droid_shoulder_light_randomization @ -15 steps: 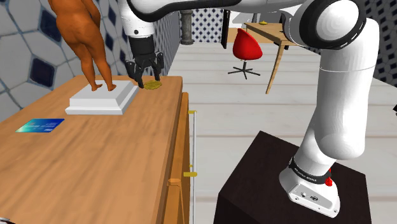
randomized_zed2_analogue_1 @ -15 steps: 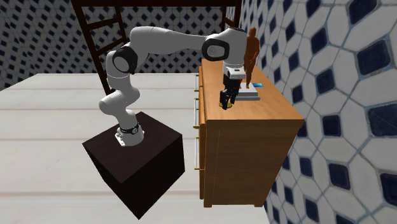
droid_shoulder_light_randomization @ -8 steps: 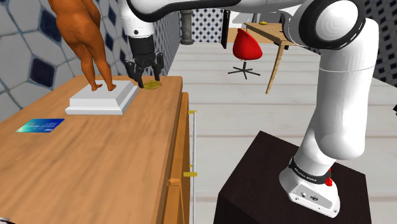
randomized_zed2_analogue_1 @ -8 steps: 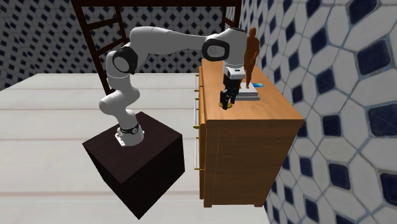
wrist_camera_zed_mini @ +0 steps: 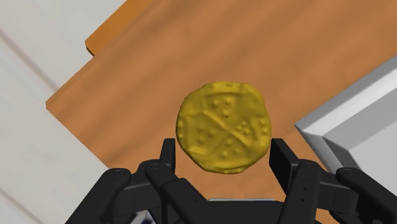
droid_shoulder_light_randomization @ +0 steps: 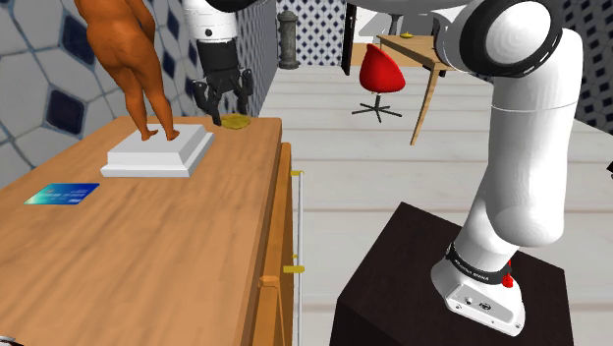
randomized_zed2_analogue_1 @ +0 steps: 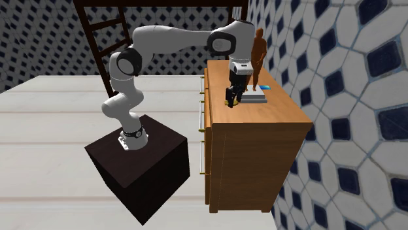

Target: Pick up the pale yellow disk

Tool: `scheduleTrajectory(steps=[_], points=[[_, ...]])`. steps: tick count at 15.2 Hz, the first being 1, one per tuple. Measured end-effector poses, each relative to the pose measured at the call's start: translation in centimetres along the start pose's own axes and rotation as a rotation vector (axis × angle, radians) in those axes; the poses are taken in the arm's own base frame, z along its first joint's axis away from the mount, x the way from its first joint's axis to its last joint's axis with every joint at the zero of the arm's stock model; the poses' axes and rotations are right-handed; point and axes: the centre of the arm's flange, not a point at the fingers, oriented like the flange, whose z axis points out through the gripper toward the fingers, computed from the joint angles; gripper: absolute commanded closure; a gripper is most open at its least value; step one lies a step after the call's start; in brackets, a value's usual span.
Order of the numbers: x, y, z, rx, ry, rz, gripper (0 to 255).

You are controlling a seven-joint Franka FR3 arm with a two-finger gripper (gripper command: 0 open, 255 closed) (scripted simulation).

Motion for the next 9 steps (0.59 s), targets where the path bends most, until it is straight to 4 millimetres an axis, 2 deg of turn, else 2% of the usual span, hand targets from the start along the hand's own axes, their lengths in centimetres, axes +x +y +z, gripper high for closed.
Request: scheduleTrajectory(steps=[9], points=[[0.1, 0.0, -4.6, 0.0, 0.0, 0.0, 255]])
